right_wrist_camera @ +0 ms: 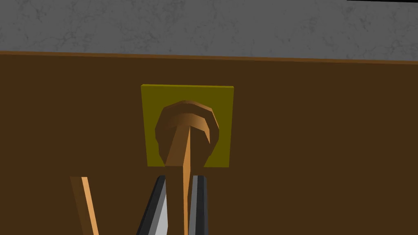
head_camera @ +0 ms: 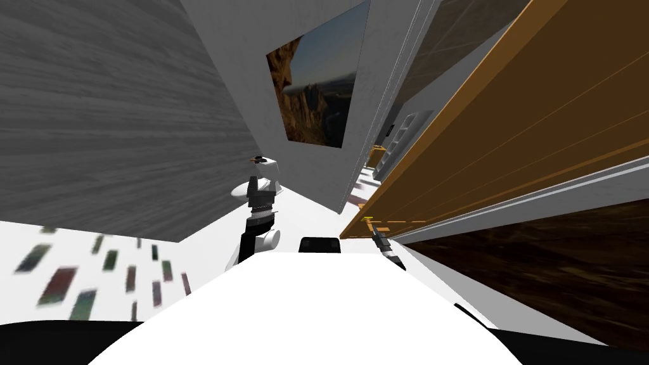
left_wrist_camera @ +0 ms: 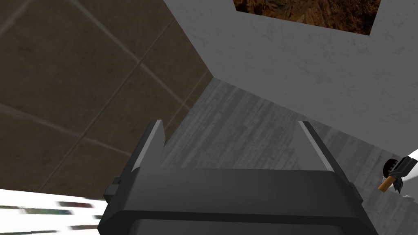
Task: Pull the door open
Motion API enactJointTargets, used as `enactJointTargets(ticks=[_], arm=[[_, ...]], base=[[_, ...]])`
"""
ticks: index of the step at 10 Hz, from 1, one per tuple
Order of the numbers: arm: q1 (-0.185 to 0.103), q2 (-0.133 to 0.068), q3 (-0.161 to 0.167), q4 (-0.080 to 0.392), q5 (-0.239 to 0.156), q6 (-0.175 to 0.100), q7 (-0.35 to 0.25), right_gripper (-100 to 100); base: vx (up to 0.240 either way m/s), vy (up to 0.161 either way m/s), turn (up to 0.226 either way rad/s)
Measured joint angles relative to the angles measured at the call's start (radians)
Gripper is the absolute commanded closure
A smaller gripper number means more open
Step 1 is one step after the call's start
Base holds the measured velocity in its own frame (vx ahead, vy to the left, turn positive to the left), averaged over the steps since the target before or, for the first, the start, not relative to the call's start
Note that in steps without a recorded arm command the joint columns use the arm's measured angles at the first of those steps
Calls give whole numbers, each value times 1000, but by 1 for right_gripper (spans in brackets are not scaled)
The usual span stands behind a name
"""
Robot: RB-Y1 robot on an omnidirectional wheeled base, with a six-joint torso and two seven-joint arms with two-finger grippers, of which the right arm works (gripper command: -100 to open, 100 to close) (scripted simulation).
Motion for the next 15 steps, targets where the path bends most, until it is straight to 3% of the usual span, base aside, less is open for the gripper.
enactJointTargets(ticks=[3,5,7,10,12,15], arm=[[-2,0,17,34,-3,-32,-9,100],[17,-8,23,7,-8,-30,-6,100],[11,-6,26,25,-8,-38,-10,100],[13,-10,45,-11,-70,-8,42,100],[-3,-4,58,-7,-102,-10,71,100],[18,-12,72,-75,-143,27,111,100]], base=[[-232,-98,211],[-209,-46,110],[-45,8,77],[-5,5,199],[12,6,29],[-21,9,172]])
